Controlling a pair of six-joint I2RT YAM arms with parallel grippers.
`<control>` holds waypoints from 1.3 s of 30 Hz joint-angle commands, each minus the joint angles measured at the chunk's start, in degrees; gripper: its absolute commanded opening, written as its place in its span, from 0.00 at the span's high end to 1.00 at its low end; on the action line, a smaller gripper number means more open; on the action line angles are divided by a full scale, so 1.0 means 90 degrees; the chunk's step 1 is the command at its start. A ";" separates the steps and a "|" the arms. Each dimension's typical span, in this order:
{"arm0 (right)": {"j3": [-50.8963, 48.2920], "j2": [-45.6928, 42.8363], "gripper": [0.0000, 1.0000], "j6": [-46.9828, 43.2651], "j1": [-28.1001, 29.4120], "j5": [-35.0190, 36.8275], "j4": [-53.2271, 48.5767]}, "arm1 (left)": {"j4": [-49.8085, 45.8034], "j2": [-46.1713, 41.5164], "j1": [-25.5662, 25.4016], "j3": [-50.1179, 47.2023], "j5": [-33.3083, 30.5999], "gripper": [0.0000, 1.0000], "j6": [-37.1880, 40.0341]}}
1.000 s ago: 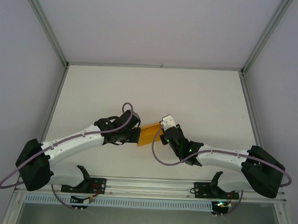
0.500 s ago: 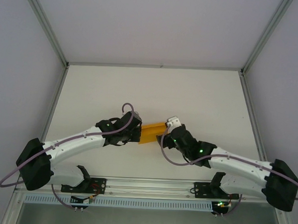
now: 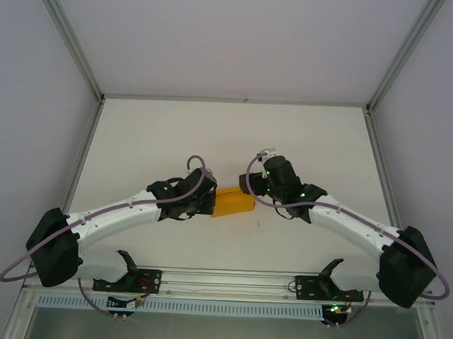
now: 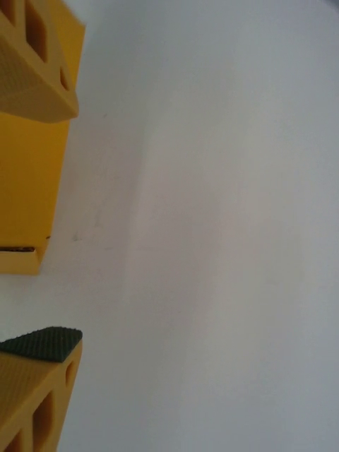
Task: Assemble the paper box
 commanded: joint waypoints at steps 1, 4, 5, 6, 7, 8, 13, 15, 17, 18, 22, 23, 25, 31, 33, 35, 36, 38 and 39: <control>-0.0330 0.0243 0.32 0.0283 -0.0055 -0.0135 -0.0109 | -0.0680 0.0181 -0.0066 -0.0019 0.0016 1.00 0.0152; -0.0725 0.0453 0.38 0.0514 -0.0064 -0.0135 0.0124 | -0.0882 0.0118 -0.0060 0.0175 0.0023 1.00 0.0282; -0.0852 0.0519 0.40 0.0605 -0.0072 -0.0135 0.0192 | -0.1014 0.0079 -0.0062 0.0273 -0.0019 0.99 0.0351; -0.0948 0.0572 0.40 0.0667 -0.0064 -0.0143 0.0244 | -0.1133 0.0026 -0.0064 0.0363 -0.0047 0.91 0.0400; -0.1041 0.0628 0.41 0.0631 -0.0075 -0.0204 0.0326 | -0.1241 -0.0036 -0.0063 0.0444 -0.0053 0.83 0.0496; -0.1119 0.0683 0.41 0.0638 -0.0068 -0.0242 0.0391 | -0.1352 -0.0108 -0.0067 0.0522 -0.0042 0.74 0.0582; -0.1289 0.0769 0.52 0.0814 -0.0068 -0.0252 0.0473 | -0.1860 -0.0548 -0.0068 0.0925 0.0190 0.49 0.0726; -0.1444 0.0646 0.52 0.0841 -0.0068 -0.0279 0.0680 | -0.1985 -0.0744 -0.0055 0.1044 -0.0077 0.27 0.0520; -0.1617 0.0479 0.52 0.0830 -0.0077 -0.0315 0.0867 | -0.2016 -0.0887 -0.0008 0.1083 -0.0418 0.01 0.0241; -0.1692 0.0390 0.52 0.0830 -0.0064 -0.0339 0.0937 | -0.1992 -0.0918 0.0064 0.1077 -0.0504 0.00 0.0111; -0.1879 0.0194 0.50 0.0647 -0.0066 -0.0466 0.1130 | -0.1408 -0.0760 0.0509 0.0792 -0.0188 0.00 -0.0150; -0.1889 0.0203 0.50 0.0635 -0.0069 -0.0467 0.1149 | -0.1206 -0.0725 0.0592 0.0675 -0.0093 0.00 -0.0165; -0.1887 0.0230 0.50 0.0643 -0.0069 -0.0474 0.1147 | -0.0680 -0.0683 0.0726 0.0334 0.0189 0.00 -0.0134; -0.2027 0.0174 0.50 0.0680 -0.0059 -0.0533 0.1220 | 0.0744 -0.1053 0.1009 -0.1049 0.0723 0.10 -0.0546; -0.2046 0.0164 0.49 0.0665 -0.0069 -0.0583 0.1165 | 0.0886 -0.1071 0.1100 -0.1289 0.0844 0.16 -0.0675; -0.2052 0.0138 0.50 0.0635 -0.0070 -0.0628 0.1065 | 0.0973 -0.1038 0.1119 -0.1456 0.0882 0.18 -0.0743; -0.2075 0.0126 0.49 0.0625 -0.0064 -0.0652 0.1069 | 0.1108 -0.1018 0.1121 -0.1574 0.0970 0.19 -0.0780; -0.2120 0.0105 0.49 0.0627 -0.0067 -0.0677 0.1049 | 0.1292 -0.0981 0.1132 -0.1769 0.1114 0.21 -0.0863; -0.2139 0.0107 0.50 0.0625 -0.0066 -0.0682 0.1049 | 0.1244 -0.0959 0.1145 -0.1787 0.1115 0.28 -0.0899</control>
